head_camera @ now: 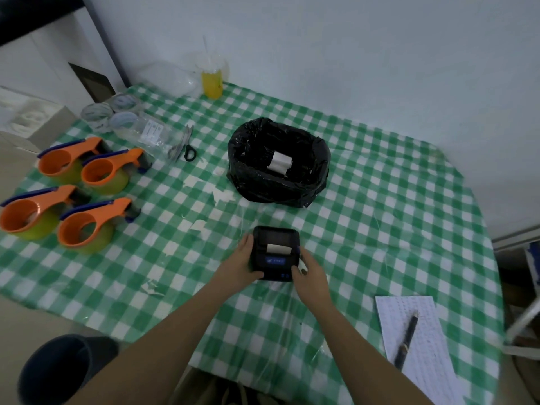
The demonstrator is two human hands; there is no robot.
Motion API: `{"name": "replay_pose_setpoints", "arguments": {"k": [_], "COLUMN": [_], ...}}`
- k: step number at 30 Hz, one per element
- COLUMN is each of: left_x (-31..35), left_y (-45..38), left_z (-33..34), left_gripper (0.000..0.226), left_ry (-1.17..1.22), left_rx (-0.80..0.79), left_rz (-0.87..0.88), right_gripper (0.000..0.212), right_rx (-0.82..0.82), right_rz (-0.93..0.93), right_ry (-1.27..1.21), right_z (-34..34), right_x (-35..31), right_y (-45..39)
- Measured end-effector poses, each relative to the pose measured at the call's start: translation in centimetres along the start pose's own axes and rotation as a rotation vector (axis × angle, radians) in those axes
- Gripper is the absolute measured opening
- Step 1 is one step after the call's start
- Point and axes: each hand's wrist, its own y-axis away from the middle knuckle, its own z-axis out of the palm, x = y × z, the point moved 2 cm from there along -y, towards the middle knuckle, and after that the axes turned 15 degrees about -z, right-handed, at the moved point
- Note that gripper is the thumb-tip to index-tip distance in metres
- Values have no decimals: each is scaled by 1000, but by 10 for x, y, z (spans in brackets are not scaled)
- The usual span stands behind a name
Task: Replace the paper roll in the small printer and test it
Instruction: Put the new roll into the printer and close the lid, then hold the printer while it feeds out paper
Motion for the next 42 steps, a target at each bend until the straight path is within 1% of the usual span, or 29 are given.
{"name": "replay_pose_setpoints", "arguments": {"k": [5,7,11,19,28,42], "left_x": [-13,-14,-8,-4,-2,-3], "left_y": [2,2,3,2,2,3], "left_z": [12,15,16,15,12,15], "left_gripper": [85,82,78,68,69,74], "left_ry": [119,122,121,271,291,286], "left_rx": [3,32,102,98,71,91], "left_rz": [-65,-84,-70,-82,-88,-102], "right_gripper": [51,52,52,51,51,51], "right_rx": [67,73,66,68,58,78], "right_rz": [103,124,122,127,119,117], "right_ry": [-76,-77,-60,-84,-88,-172], "right_z": [6,7,7,5,3,2], "right_x": [8,10,12,13,15,18], "right_y": [3,2,1,0,1,3]}}
